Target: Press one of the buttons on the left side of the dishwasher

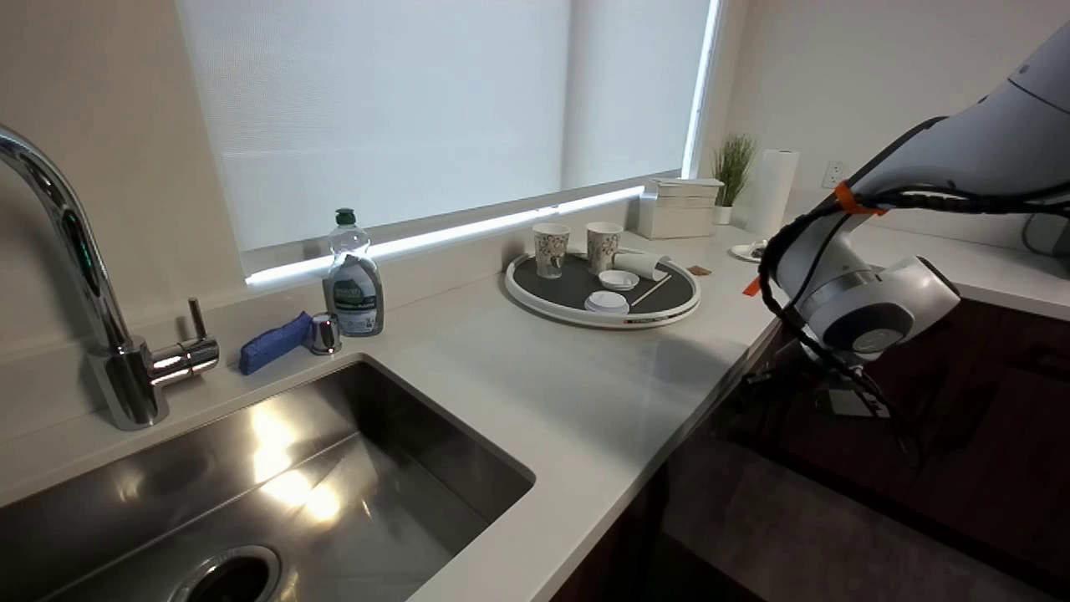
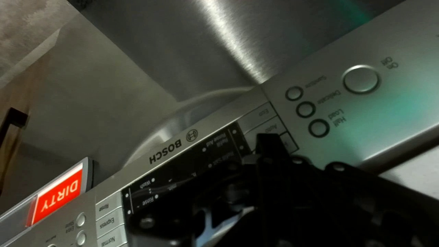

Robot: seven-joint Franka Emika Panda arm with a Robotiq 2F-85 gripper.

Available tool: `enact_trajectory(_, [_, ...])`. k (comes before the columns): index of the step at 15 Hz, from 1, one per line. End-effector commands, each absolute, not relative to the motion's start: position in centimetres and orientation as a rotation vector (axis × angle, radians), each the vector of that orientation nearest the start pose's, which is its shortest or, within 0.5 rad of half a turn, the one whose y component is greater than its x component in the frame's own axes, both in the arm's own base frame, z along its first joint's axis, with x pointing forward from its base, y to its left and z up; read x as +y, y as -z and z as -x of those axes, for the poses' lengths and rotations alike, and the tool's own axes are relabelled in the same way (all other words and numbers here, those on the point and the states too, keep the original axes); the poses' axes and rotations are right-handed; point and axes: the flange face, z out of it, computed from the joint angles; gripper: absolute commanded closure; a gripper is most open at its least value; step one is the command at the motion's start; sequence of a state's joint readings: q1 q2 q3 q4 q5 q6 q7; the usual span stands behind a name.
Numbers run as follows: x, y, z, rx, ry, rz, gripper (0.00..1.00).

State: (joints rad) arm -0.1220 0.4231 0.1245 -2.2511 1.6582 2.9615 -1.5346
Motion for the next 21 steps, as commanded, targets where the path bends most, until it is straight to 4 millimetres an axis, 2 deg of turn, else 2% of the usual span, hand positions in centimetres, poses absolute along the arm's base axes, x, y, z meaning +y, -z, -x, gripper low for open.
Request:
enact_trajectory(1, [-6.5,-17.7,-52.4,0.220,0.791,2.756,1.00])
enact_trajectory(15, [-6.6,-16.5,-51.8,0.400,0.802,2.619,1.00])
enact_trajectory(21, [-6.7,-16.2,-51.7,0.392,0.788,2.615,1.00])
